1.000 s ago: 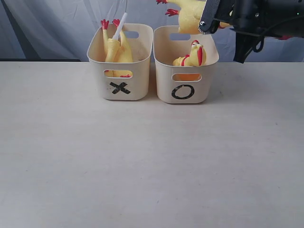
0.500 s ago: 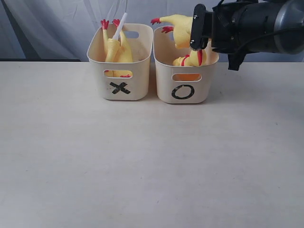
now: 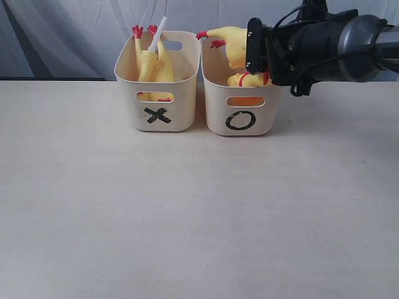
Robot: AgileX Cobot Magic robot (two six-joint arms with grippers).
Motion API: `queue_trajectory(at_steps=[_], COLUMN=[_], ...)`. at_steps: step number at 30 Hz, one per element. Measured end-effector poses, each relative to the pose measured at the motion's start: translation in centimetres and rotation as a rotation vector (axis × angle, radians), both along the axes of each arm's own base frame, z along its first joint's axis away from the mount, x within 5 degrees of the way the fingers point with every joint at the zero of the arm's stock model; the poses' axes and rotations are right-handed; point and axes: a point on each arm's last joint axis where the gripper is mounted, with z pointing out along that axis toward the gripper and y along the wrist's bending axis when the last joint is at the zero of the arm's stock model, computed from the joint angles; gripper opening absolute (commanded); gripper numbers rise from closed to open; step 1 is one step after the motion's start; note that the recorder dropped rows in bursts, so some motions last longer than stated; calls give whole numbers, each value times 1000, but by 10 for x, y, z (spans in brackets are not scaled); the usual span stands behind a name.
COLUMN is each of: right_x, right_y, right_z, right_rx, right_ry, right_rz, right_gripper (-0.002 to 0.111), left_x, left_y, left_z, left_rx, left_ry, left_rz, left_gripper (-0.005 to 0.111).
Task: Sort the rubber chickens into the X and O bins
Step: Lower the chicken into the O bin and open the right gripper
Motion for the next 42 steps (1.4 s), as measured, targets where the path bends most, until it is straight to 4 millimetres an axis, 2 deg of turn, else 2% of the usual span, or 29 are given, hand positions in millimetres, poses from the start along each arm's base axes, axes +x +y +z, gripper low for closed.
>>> queue_trajectory(at_steps=[8,16,28,37,42], right_x=[5,5,7,7,7], right_y=[2,0,0,-1,-2], right_z=[17,20,26,31,31], right_rx=[53,-11,-173,-363,-402], right_ry=[-84,-66,-64,-29,-12], right_rz=[-29,-28,12,51,51], right_gripper=[-1,-1,-1,-1,-1], left_x=[0,0,0,0,0], left_y=[0,0,0,0,0], left_z=[0,0,0,0,0], left_rx=[0,0,0,0,0], left_ry=[0,0,0,0,0], left_rz=[0,0,0,0,0], left_gripper=[0,0,0,0,0])
